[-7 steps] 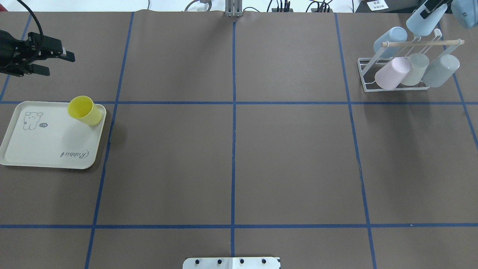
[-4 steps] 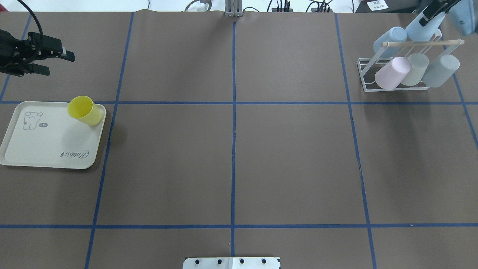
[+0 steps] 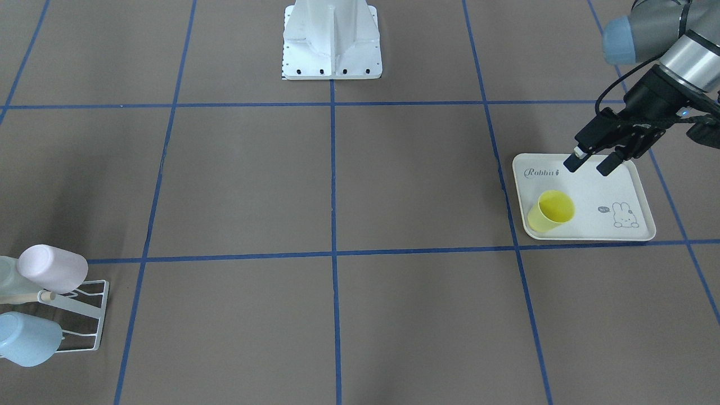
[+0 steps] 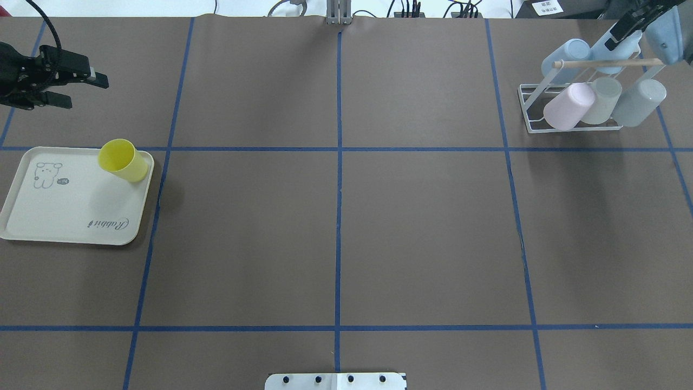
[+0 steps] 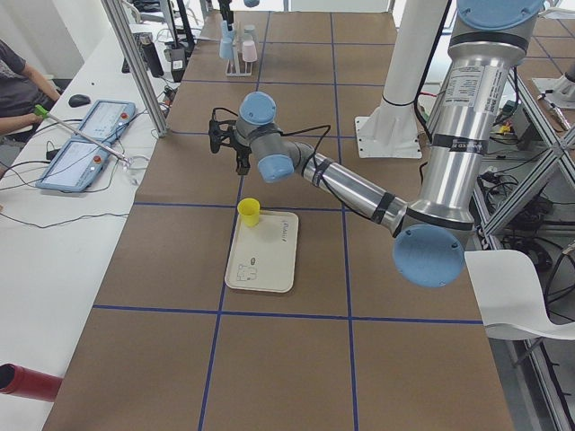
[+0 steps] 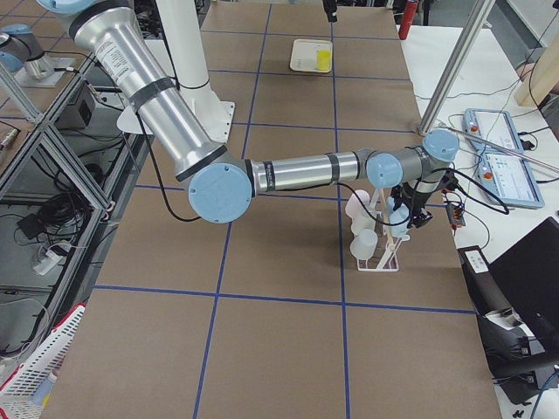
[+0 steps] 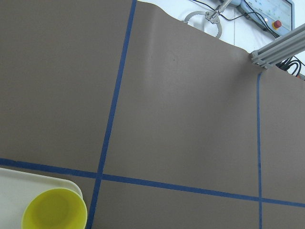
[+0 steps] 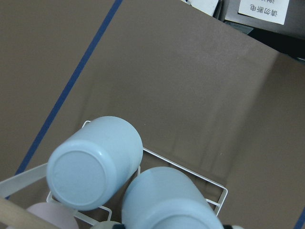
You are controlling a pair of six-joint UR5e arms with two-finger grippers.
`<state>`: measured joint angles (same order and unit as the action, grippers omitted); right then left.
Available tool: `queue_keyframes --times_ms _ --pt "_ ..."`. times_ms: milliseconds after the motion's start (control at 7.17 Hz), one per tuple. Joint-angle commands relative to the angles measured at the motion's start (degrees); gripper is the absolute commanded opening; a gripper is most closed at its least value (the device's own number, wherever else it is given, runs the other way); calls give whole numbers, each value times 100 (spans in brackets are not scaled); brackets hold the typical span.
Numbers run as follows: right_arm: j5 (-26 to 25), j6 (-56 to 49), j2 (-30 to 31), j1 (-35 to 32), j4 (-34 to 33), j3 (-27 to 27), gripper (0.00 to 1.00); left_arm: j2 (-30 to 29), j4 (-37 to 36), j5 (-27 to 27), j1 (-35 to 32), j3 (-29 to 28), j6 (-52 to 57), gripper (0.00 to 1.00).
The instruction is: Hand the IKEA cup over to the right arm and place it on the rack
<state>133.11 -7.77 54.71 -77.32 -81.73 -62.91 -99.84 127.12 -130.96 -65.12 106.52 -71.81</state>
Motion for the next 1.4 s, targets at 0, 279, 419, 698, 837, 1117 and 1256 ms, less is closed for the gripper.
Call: queue_keyframes --times_ms 0,279,419,698,837,1117,1256 --pt "-75 21 4 68 -1 7 63 9 -3 0 -9 9 0 100" --pt "-206 65 -4 173 8 7 95 18 6 0 -18 18 0 100" --pt "-207 65 -13 182 8 7 98 18 6 0 -18 9 0 100" --pt "-207 91 -57 174 8 -11 98 148 -3 0 -27 9 331 100" --pt "-189 118 -127 156 8 -54 98 332 -3 0 -70 1 752 100" --pt "73 328 -233 51 -27 -203 98 833 -46 70 -237 -26 1683 100" --pt "353 346 -233 -10 -36 -248 98 870 -473 305 -177 9 1853 100"
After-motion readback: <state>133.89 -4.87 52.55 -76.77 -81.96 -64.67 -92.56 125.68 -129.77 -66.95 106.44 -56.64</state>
